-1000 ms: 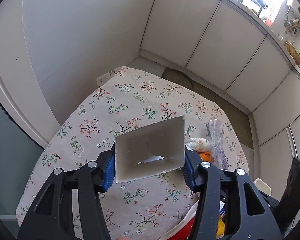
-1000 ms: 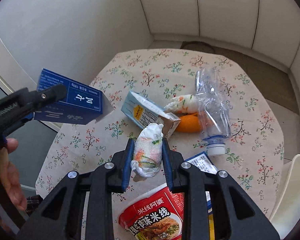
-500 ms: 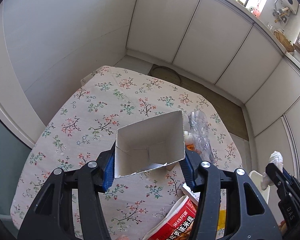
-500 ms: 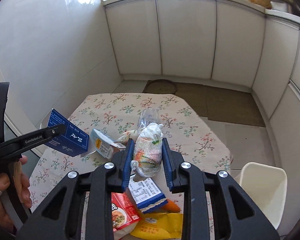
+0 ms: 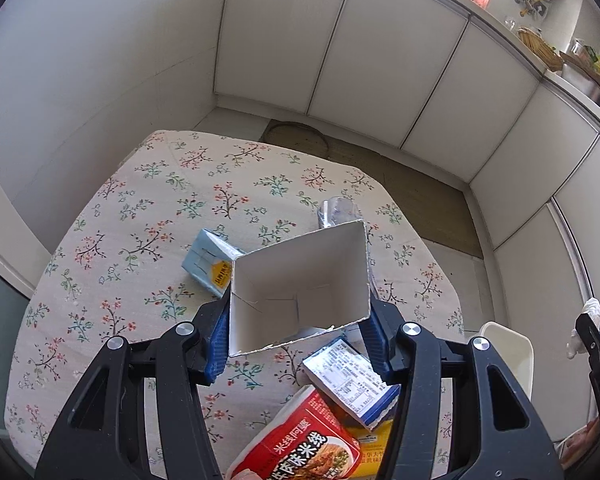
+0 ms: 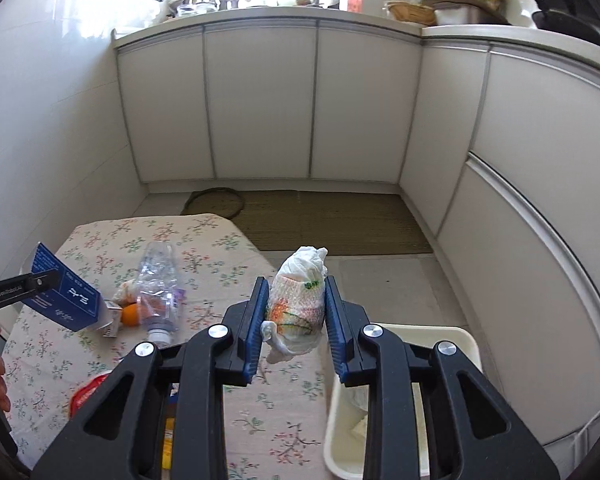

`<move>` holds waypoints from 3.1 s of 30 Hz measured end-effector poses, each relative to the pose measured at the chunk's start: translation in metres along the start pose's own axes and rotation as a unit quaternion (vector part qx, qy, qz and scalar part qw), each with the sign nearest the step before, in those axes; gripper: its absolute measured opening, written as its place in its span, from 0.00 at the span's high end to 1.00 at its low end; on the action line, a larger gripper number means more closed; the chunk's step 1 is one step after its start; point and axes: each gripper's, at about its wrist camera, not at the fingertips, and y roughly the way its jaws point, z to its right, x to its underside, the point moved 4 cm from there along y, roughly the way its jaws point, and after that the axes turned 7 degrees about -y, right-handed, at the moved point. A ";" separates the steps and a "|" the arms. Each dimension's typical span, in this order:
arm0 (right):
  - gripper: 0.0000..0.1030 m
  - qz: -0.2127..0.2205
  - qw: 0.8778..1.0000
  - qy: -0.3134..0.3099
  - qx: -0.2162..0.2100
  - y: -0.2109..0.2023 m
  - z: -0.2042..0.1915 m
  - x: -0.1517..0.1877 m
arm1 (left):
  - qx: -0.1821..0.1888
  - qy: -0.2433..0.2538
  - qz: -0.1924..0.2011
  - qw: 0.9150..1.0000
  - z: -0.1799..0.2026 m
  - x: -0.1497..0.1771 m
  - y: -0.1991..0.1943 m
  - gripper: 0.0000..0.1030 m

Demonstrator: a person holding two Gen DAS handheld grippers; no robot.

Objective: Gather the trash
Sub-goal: 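Carry both items to the white bin and open both grippers to drop them, then move both tools back over the table toward the red noodle bag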

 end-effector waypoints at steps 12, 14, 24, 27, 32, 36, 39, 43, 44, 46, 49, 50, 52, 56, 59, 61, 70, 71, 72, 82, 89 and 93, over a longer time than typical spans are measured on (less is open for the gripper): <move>0.36 0.003 0.993 0.077 0.092 -0.021 0.099 0.029 | 0.040 0.084 0.027 0.995 0.079 0.029 -0.004 0.49; 0.25 0.008 0.990 0.087 0.108 -0.028 0.113 0.031 | 0.052 0.095 0.028 0.994 0.091 0.036 -0.003 0.49; 0.07 0.024 0.971 0.168 0.166 -0.055 0.185 0.052 | 0.123 0.138 0.019 0.983 0.163 0.071 -0.004 0.49; 0.07 0.012 0.968 0.189 0.166 -0.057 0.204 0.062 | 0.148 0.135 0.004 0.980 0.186 0.084 -0.003 0.49; 0.07 -0.010 0.963 0.204 0.177 -0.058 0.231 0.079 | 0.175 0.154 -0.016 0.972 0.229 0.109 -0.001 0.49; 0.07 -0.018 0.958 0.213 0.191 -0.060 0.248 0.092 | 0.191 0.175 -0.024 0.966 0.261 0.129 -0.001 0.49; 0.07 -0.021 0.954 0.224 0.197 -0.061 0.257 0.097 | 0.196 0.187 -0.033 0.962 0.275 0.139 0.002 0.49; 0.07 -0.025 0.951 0.235 0.201 -0.063 0.268 0.102 | 0.200 0.199 -0.047 0.958 0.292 0.150 0.009 0.49; 0.07 -0.026 0.950 0.238 0.201 -0.064 0.270 0.104 | 0.201 0.201 -0.052 0.957 0.295 0.152 0.011 0.48; 0.07 -0.025 0.949 0.241 0.202 -0.066 0.273 0.106 | 0.201 0.202 -0.060 0.957 0.301 0.156 0.014 0.47; 0.07 -0.022 0.948 0.244 0.203 -0.069 0.276 0.107 | 0.196 0.207 -0.061 0.957 0.306 0.159 0.015 0.38; 0.07 -0.022 0.948 0.245 0.203 -0.070 0.276 0.107 | 0.195 0.208 -0.060 0.957 0.307 0.159 0.015 0.37; 0.07 -0.021 0.948 0.246 0.202 -0.071 0.276 0.107 | 0.192 0.212 -0.059 0.956 0.309 0.161 0.013 0.36; 0.07 -0.022 0.949 0.242 0.200 -0.071 0.274 0.107 | 0.176 0.222 -0.041 0.958 0.307 0.162 0.007 0.25; 0.07 -0.022 0.950 0.237 0.199 -0.072 0.270 0.106 | 0.159 0.230 -0.022 0.960 0.303 0.160 0.004 0.13; 0.07 -0.023 0.951 0.235 0.199 -0.071 0.266 0.106 | 0.137 0.234 -0.002 0.963 0.298 0.157 0.001 0.07; 0.07 -0.035 0.961 0.198 0.188 -0.059 0.231 0.100 | 0.087 0.241 0.022 0.966 0.266 0.142 0.004 0.07; 0.07 -0.036 0.963 0.194 0.185 -0.057 0.227 0.098 | 0.084 0.241 0.021 0.967 0.262 0.141 0.004 0.07; 0.07 -0.037 0.964 0.189 0.182 -0.055 0.222 0.097 | 0.081 0.240 0.021 0.967 0.257 0.139 0.004 0.07; 0.07 -0.047 0.980 0.121 0.151 -0.033 0.160 0.074 | 0.032 0.233 0.018 0.972 0.192 0.116 0.013 0.07; 0.07 -0.049 0.987 0.085 0.130 -0.020 0.116 0.060 | -0.004 0.240 0.013 0.971 0.143 0.104 0.017 0.07; 0.07 -0.051 0.990 0.066 0.115 -0.013 0.091 0.052 | -0.017 0.236 -0.013 0.971 0.114 0.095 0.021 0.07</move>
